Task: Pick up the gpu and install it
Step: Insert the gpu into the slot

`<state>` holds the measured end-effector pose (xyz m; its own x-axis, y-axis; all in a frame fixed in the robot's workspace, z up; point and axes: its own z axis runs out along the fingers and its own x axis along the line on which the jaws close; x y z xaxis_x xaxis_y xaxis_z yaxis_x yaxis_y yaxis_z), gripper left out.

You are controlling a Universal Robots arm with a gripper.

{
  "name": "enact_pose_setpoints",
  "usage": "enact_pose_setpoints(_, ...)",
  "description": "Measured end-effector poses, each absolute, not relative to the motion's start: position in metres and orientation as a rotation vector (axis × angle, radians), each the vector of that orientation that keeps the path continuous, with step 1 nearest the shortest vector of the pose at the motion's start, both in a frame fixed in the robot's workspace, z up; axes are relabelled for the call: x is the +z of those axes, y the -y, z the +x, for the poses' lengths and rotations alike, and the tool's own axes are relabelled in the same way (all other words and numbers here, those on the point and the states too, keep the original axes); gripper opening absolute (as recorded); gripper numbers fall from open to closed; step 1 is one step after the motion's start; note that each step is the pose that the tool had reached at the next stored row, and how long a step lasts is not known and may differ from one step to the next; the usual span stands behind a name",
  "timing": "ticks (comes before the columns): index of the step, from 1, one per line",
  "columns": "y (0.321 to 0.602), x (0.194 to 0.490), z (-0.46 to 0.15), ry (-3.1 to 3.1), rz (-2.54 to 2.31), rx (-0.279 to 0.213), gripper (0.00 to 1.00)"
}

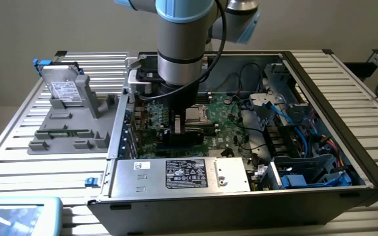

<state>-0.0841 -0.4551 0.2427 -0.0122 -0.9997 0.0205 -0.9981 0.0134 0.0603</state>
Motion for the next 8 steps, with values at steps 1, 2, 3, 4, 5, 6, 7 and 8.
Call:
enact_pose_setpoints(1, 0.4551, 0.2428, -0.0841, 2.195, 2.167, -0.044, 0.28)
enact_pose_setpoints(2, 0.4551, 0.2428, -0.0841, 2.195, 2.167, -0.044, 0.28)
enact_pose_setpoints(3, 0.4551, 0.2428, -0.0841, 2.195, 2.167, -0.044, 0.28)
enact_pose_setpoints(4, 0.4551, 0.2428, -0.0841, 2.195, 2.167, -0.044, 0.28)
enact_pose_setpoints(5, 0.4551, 0.2427, -0.0841, 2.195, 2.167, -0.044, 0.28)
enact_pose_setpoints(6, 0.4551, 0.2426, -0.0841, 2.195, 2.167, -0.044, 0.28)
enact_pose_setpoints(7, 0.4551, 0.2424, -0.0841, 2.195, 2.167, -0.044, 0.28)
enact_pose_setpoints(8, 0.4551, 0.2423, -0.0841, 2.195, 2.167, -0.044, 0.28)
